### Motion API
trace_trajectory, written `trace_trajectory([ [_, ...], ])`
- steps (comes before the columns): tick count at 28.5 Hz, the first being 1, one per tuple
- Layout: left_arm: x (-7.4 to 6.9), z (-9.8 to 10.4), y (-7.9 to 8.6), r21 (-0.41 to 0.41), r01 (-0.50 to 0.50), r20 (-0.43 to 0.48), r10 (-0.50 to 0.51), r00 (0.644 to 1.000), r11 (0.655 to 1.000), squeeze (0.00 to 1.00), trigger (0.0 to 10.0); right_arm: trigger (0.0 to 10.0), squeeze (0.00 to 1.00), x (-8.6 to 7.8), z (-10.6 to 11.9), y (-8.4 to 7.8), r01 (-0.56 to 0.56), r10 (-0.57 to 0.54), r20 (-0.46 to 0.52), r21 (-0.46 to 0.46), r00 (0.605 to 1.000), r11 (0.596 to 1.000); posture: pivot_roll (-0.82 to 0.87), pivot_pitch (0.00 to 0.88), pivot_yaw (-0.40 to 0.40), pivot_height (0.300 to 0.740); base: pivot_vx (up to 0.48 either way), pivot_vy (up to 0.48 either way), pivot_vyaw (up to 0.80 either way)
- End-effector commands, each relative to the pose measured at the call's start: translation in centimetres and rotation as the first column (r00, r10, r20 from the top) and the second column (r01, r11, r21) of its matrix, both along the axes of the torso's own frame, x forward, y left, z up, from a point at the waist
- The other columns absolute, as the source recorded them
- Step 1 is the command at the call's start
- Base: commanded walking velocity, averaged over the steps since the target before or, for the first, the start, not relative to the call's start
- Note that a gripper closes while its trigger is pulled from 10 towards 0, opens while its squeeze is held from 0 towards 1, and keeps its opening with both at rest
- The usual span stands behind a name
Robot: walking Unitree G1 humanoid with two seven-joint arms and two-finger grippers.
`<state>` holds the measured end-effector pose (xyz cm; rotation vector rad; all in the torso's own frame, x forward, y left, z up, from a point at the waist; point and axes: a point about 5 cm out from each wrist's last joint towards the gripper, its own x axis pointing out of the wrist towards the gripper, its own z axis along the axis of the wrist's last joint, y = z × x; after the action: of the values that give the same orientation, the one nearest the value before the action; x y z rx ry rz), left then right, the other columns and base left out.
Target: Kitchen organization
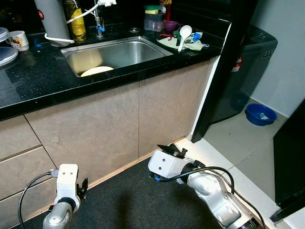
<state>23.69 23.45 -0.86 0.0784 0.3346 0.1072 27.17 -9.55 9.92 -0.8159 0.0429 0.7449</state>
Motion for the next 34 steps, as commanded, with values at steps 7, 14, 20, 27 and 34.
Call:
trace_trajectory([
  [7,-0.8,-0.9,-0.4,0.002,0.013,-0.025,-0.013,1.000,1.000,0.00,10.0,10.0,0.00,0.3,-0.1,-0.3,0.013,-0.013,-0.007,-0.002,1.000,1.000,0.00,0.000,0.005,0.740,0.000,0.000,0.00],
  [14,0.7,2.4,0.3,0.041,0.047,0.160,-0.053,0.986,0.998,0.00,10.0,10.0,0.00,1.7,2.6,-2.3,0.220,-0.228,-0.022,0.365,0.973,0.905,0.00,0.000,-0.002,0.740,0.000,0.000,0.00],
  [20,2.8,8.7,-1.7,0.179,0.162,0.377,-0.220,0.900,0.970,0.00,10.0,10.0,0.00,4.4,1.2,-12.8,0.665,-0.642,-0.248,0.492,0.726,0.562,0.00,0.000,-0.008,0.740,0.000,0.000,0.00],
  [27,3.1,13.1,-8.0,0.407,0.289,0.439,-0.463,0.770,0.867,0.00,10.0,10.0,0.00,0.9,-4.1,-21.5,0.907,-0.833,-0.389,0.314,0.392,0.281,0.00,0.000,-0.014,0.740,0.000,0.000,0.00],
  [34,2.4,13.4,-11.1,0.672,0.275,0.337,-0.614,0.713,0.688,0.00,10.0,10.0,0.00,-2.8,-7.7,-23.9,0.972,-0.844,-0.489,0.177,0.222,0.153,0.00,0.000,-0.015,0.740,0.000,0.000,0.00],
])
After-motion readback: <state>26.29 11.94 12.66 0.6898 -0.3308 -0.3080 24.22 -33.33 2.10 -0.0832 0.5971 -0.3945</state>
